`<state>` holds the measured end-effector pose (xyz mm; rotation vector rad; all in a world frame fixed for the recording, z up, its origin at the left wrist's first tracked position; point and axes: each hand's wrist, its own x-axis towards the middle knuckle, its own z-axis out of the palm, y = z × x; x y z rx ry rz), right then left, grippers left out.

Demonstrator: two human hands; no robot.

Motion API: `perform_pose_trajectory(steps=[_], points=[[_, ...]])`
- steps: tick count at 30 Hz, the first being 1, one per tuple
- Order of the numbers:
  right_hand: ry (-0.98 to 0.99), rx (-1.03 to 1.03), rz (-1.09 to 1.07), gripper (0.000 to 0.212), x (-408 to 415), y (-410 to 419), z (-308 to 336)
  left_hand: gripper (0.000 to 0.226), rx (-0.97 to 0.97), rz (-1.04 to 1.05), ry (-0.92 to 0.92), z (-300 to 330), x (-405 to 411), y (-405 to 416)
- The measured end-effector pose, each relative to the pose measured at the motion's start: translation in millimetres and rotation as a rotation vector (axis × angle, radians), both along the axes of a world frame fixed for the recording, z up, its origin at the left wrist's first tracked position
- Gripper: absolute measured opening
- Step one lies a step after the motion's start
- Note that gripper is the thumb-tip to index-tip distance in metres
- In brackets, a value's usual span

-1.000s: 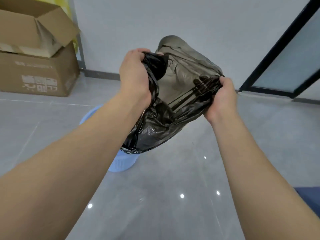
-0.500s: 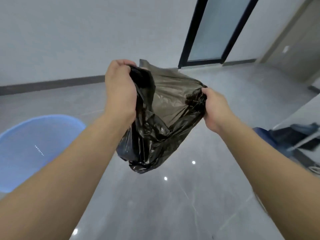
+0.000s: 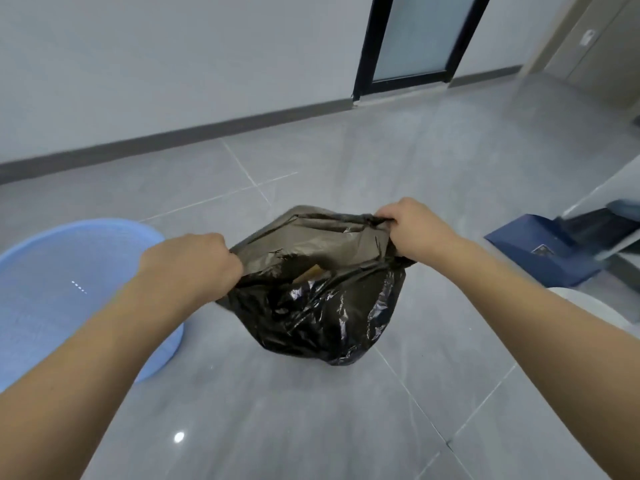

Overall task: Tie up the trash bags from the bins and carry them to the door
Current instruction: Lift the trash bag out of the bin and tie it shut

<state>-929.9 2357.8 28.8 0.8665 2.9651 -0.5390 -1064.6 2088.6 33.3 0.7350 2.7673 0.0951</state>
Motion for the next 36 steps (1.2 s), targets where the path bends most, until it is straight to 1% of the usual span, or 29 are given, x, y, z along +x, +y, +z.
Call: perform_pose_trajectory(steps=[1,2,3,5,6,7,9,11,12,13,15,16,17,18,19,20,21,22,23,24,25,26,27,28,30,31,33,35,36], points=[[-0.05,-0.058,0.031,0.049,0,-1,4,0.031,-0.087,-0.036,0.015,8,3,1],[-0.092,-0.12,0.052,0.053,2,-1,7,0.048,-0.128,-0.114,0.067,12,7,2],[-0.115,-0.171,0.063,0.056,4,0,10,0.071,-0.13,-0.225,0.112,12,12,6],[-0.113,-0.237,0.068,0.056,11,1,14,0.117,-0.036,-0.435,0.114,3,23,18],[-0.105,-0.258,0.068,0.054,15,1,16,0.131,-0.006,-0.489,0.1,-8,30,26],[-0.099,-0.278,0.07,0.052,19,1,18,0.139,-0.005,-0.52,0.109,-22,35,33],[-0.108,-0.318,0.065,0.05,27,2,21,0.145,-0.074,-0.533,0.153,-53,41,40],[-0.155,-0.323,0.034,0.05,35,5,24,0.14,-0.12,-0.496,0.147,-80,41,38],[-0.207,-0.309,0.023,0.05,39,6,26,0.13,-0.121,-0.47,0.127,-90,40,36],[-0.272,-0.285,0.018,0.047,43,8,29,0.107,-0.107,-0.46,0.121,-96,39,33],[-0.396,-0.291,-0.017,0.044,51,10,35,0.037,-0.061,-0.49,0.184,-100,36,29],[-0.445,-0.338,-0.044,0.055,54,10,39,0.017,-0.019,-0.472,0.179,-99,34,29],[-0.47,-0.404,-0.056,0.074,56,9,42,0.012,0.043,-0.446,0.146,-97,34,30],[-0.46,-0.474,-0.048,0.093,56,4,45,0.014,0.103,-0.426,0.099,-94,34,32],[-0.435,-0.482,0.006,0.11,52,-5,46,0.018,0.149,-0.412,0.054,-91,34,35],[-0.418,-0.381,0.095,0.122,47,-16,43,0.021,0.186,-0.411,0.029,-86,35,38],[-0.418,-0.183,0.189,0.129,42,-29,35,0.022,0.209,-0.42,0.025,-80,38,40],[-0.426,0.049,0.286,0.132,38,-41,24,0.022,0.223,-0.432,0.033,-76,40,42],[-0.456,0.257,0.358,0.129,34,-53,13,0.019,0.231,-0.439,0.055,-71,42,42],[-0.491,0.417,0.391,0.119,30,-62,4,0.015,0.238,-0.441,0.084,-67,42,42],[-0.52,0.53,0.395,0.1,27,-67,-3,0.012,0.239,-0.435,0.115,-62,42,41],[-0.526,0.6,0.375,0.073,25,-68,-5,0.012,0.231,-0.428,0.141,-58,42,39],[-0.505,0.622,0.335,0.047,23,-66,-5,0.009,0.192,-0.433,0.16,-55,39,36],[-0.464,0.627,0.301,0.031,22,-60,-6,0.006,0.115,-0.45,0.16,-51,38,31],[-0.39,0.62,0.27,0.023,21,-47,-3,0.019,-0.141,-0.481,0.118,-50,35,19],[-0.355,0.632,0.272,0.02,22,-41,-1,0.023,-0.282,-0.485,0.084,-51,35,12],[-0.319,0.635,0.259,0.016,25,-32,2,0.027,-0.485,-0.46,0.018,-57,38,3],[-0.355,0.625,0.212,0.021,27,-26,3,0.03,-0.56,-0.402,-0.007,-63,38,-1],[-0.388,0.634,0.192,0.025,27,-25,2,0.029,-0.537,-0.373,0.019,-62,36,-2]])
